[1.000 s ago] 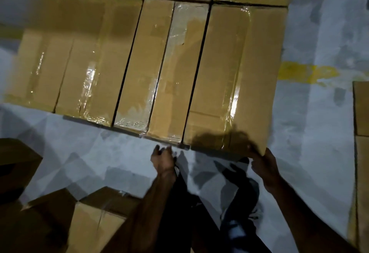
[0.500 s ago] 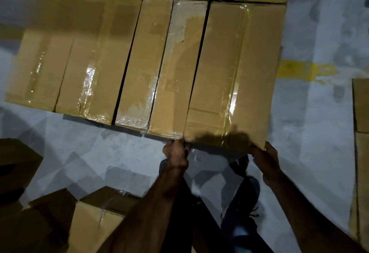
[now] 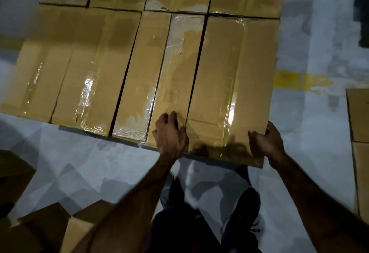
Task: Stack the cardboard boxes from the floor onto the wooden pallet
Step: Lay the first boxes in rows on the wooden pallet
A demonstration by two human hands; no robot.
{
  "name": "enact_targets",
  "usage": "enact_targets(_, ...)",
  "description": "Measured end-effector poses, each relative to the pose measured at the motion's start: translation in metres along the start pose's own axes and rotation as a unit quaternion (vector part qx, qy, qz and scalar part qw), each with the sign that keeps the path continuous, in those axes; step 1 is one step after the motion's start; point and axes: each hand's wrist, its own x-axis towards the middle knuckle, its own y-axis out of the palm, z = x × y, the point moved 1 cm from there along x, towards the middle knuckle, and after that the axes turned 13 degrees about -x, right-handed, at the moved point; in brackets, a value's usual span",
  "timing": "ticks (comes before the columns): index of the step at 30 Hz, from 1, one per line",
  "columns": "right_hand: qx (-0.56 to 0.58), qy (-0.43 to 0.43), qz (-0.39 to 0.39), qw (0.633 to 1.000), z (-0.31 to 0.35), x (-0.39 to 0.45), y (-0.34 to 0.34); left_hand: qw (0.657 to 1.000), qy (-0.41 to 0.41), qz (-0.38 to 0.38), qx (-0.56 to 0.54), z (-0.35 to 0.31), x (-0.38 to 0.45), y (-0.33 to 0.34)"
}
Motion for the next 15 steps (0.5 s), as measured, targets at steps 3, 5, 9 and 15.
enact_targets(3,0.003,-0.020,-0.010,1.000,0.023,0.023,-0.007,0.987,0.103,0.093,0.077,-0.001,0.059,0.005)
enact_targets(5,0.003,-0.034,-0.017,0.999,0.036,0.041,-0.011,0.979,0.121,0.132,0.092,-0.008,0.097,0.009)
enact_targets(9,0.017,-0.045,-0.036,0.998,0.059,0.081,-0.016,0.966,0.166,0.167,0.106,-0.037,0.154,0.011)
enact_targets(15,0.040,-0.068,-0.086,0.993,0.078,0.117,-0.013,0.959,0.190,0.190,0.093,-0.053,0.184,0.023)
